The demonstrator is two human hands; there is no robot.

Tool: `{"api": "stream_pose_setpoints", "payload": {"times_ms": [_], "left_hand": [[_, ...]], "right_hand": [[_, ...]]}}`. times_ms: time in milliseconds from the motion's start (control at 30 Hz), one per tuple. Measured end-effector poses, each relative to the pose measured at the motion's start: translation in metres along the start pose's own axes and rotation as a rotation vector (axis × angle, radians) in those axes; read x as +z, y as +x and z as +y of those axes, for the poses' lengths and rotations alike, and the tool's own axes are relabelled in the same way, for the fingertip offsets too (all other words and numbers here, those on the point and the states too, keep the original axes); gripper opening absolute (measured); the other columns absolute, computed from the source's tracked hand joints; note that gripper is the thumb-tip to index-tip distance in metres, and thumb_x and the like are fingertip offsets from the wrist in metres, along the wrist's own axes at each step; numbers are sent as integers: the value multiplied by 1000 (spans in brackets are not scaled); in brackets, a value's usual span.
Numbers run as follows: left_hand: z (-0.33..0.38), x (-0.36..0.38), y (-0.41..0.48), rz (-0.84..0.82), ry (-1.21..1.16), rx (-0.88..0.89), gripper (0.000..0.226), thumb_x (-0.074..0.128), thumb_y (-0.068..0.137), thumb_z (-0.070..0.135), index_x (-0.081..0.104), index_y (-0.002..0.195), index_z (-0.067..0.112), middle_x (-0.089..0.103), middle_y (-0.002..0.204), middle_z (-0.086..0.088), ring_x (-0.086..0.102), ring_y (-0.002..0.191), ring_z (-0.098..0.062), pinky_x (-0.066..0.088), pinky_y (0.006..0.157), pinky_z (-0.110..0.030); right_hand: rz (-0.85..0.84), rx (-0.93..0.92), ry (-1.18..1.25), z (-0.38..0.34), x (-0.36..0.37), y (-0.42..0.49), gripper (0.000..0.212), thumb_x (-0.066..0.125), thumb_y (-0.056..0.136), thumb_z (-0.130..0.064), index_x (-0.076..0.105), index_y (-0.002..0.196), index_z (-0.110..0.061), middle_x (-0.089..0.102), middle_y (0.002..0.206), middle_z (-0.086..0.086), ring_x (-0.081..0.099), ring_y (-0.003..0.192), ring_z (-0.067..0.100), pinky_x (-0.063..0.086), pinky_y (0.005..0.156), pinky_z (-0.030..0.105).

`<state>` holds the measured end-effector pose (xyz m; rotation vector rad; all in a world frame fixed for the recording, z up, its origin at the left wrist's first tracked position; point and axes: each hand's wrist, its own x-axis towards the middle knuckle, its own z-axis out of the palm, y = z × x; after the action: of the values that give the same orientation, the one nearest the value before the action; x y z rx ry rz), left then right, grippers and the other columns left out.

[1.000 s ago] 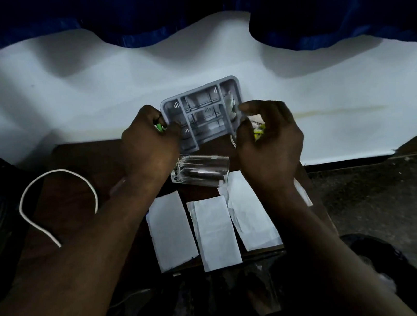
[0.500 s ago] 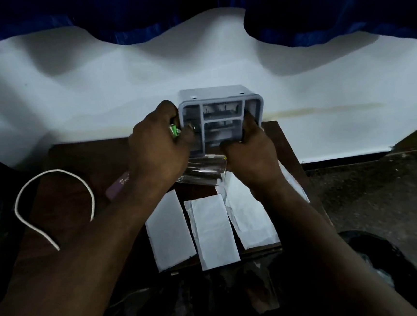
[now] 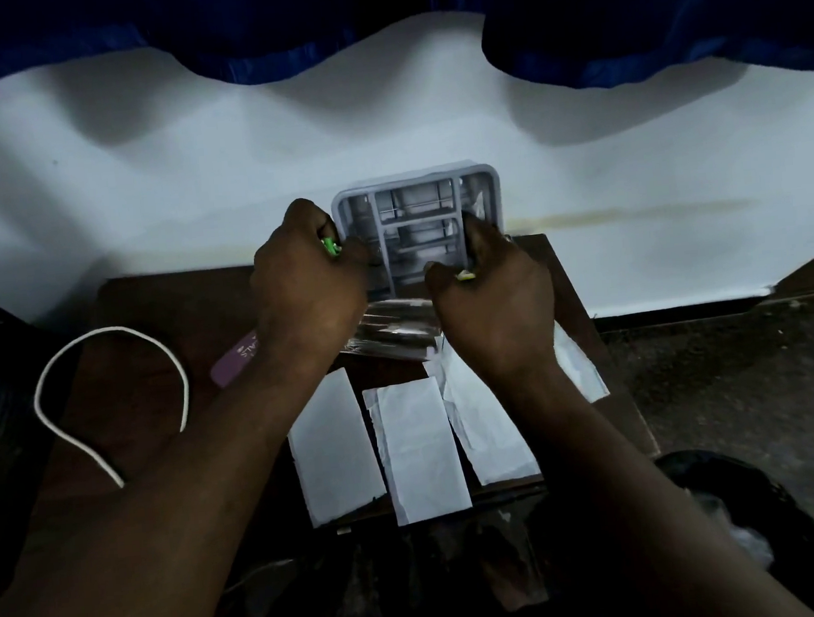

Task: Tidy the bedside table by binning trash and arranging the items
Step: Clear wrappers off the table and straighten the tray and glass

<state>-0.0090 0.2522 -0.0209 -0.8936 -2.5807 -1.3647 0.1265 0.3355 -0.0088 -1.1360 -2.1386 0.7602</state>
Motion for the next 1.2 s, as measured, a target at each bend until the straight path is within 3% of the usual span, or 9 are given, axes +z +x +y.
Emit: {"api": "stream_pose_setpoints", "payload": {"times_ms": [100,400,500,567,633,767,933,1033,1200], "left_hand": [[1,3,-1,-3,-5,-27,23,69,87,26,49,84,16,55,74,0,57,72,-29,40,63,-33],[-2,6,-3,55,35,-52,20,67,89,22,47,86,16,57,80,-2,53,73,-25,36,65,-31],[-6,5,2,59,1,-107,20,67,88,22,48,86,15,57,79,-3,56,73,-26,35,63,-29],[-9,6,5,47,-28,-155,19,66,87,23,49,86,15,59,79,-5,61,76,-30,44,64,-32],[-10,7,7,27,-36,-193,17,66,86,24,50,86,15,61,79,-6,65,80,-33,53,70,-39],[-14,10,10,-7,-43,-237,16,65,84,27,52,84,18,61,75,-1,67,81,-32,57,74,-40],[-20,13,14,-8,-60,-278,16,68,81,28,54,82,20,56,70,9,63,76,-26,46,67,-30],[-21,14,18,5,-52,-277,16,68,82,29,55,83,20,55,69,10,60,73,-23,39,66,-27],[-17,16,18,27,-39,-222,16,69,82,27,55,82,20,51,65,12,46,59,1,28,51,-15]], "right_hand": [[22,-36,-110,-1,0,-4,50,66,88,-39,65,136,-24,77,110,4,73,97,24,60,84,33],[142,-135,-156,-3,1,-12,61,72,86,-31,60,144,-16,78,114,12,75,101,31,58,86,34],[216,-76,-50,-5,-2,-10,42,73,87,-41,72,126,-25,79,98,-4,73,89,13,49,77,18],[244,3,32,-4,-4,-7,26,77,84,-48,75,101,-28,63,75,-23,65,79,-6,37,64,1],[225,59,105,-1,-4,-6,28,81,81,-52,70,82,-26,54,65,-26,58,72,-19,36,62,-1],[116,68,108,7,0,-4,26,81,83,-38,61,74,-23,65,73,-11,62,72,5,44,63,16],[96,42,108,12,3,-3,16,70,80,-20,56,73,-23,59,67,-12,60,65,3,41,59,10],[48,81,175,19,4,-1,10,71,83,-13,63,82,-19,68,78,-8,71,72,15,60,72,33],[-13,188,278,24,1,4,14,82,86,-28,72,77,-22,76,80,-4,77,74,20,63,81,46]]}}
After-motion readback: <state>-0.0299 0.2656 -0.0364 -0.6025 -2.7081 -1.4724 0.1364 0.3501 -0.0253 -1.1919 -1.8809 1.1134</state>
